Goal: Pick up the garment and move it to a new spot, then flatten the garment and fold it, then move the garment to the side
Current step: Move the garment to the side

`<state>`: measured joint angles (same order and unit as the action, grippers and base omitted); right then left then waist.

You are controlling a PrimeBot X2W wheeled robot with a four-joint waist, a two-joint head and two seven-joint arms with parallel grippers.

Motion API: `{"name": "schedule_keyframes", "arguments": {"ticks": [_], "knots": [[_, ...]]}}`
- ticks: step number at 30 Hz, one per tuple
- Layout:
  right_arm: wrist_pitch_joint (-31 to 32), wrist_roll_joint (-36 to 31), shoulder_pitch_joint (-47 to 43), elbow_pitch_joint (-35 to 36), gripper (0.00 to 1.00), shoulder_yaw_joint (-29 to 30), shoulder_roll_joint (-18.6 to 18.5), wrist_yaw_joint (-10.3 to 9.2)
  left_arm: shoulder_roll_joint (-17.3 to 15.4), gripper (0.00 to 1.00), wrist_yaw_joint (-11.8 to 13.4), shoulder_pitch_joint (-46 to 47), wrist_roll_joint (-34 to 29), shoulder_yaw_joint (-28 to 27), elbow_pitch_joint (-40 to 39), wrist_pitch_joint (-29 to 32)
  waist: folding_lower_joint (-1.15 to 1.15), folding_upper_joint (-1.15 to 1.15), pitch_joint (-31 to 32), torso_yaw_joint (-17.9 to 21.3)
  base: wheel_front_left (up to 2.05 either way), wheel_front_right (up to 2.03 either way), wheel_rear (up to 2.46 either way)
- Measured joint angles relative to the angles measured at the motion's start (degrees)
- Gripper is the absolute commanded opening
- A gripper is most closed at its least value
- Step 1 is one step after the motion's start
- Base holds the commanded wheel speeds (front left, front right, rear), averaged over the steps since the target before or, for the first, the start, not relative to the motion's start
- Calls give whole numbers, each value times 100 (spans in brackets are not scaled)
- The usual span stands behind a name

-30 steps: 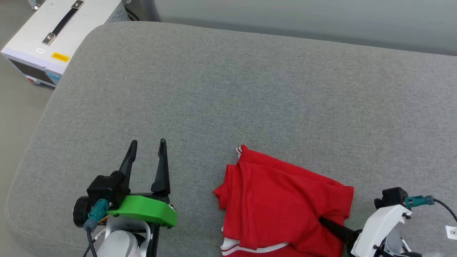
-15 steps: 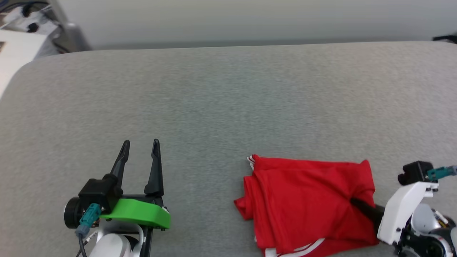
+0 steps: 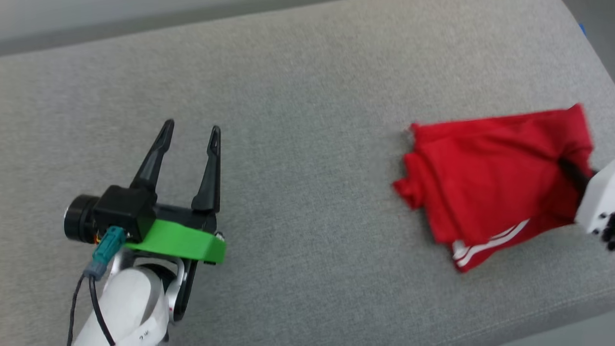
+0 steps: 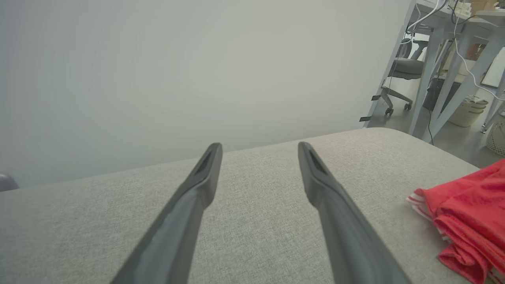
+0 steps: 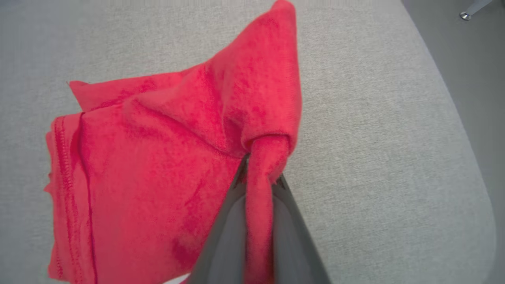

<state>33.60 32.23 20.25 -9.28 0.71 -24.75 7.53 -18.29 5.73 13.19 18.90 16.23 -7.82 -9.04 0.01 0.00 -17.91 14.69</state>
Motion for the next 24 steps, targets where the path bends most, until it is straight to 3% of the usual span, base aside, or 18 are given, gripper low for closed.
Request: {"name": "schedule_keyframes", "arguments": {"ticks": [7, 10, 20, 21, 22, 23, 24], "knots": [[-675, -408, 948, -1014, 0, 346, -582, 0, -134, 100, -74, 484, -171, 89, -338, 257, 0, 0, -770, 199, 0, 0, 0], [-1217, -791, 1584, -1880, 0, 831, -882, 0, -157, 100, -135, 794, -227, 171, -523, 374, 1, 0, -1295, 245, 0, 0, 0], [-2602, -1786, 2434, -3138, 0, 1592, -877, 0, -190, 100, -254, 1288, -292, 298, -634, 487, 1, 0, -2141, 153, 0, 0, 0], [-2707, -1818, 2495, -3240, 13, 1659, -816, 0, -191, 100, -255, 1306, -297, 309, -631, 487, 1, 0, -2192, 137, 0, 0, 0], [-2841, -1939, 2543, -3354, 37, 1693, -765, 0, -189, 100, -265, 1321, -308, 324, -625, 487, 1, 0, -2252, 116, 0, 0, 0], [-3026, -2095, 2571, -3448, 72, 1741, -714, 0, -188, 100, -271, 1330, -309, 339, -613, 487, 0, 0, -2301, 93, 0, 0, 0], [-3172, -2208, 2612, -3559, 100, 1823, -651, 0, -185, 100, -271, 1338, -309, 352, -603, 486, 0, 0, -2340, 68, 0, 0, 0]]}}
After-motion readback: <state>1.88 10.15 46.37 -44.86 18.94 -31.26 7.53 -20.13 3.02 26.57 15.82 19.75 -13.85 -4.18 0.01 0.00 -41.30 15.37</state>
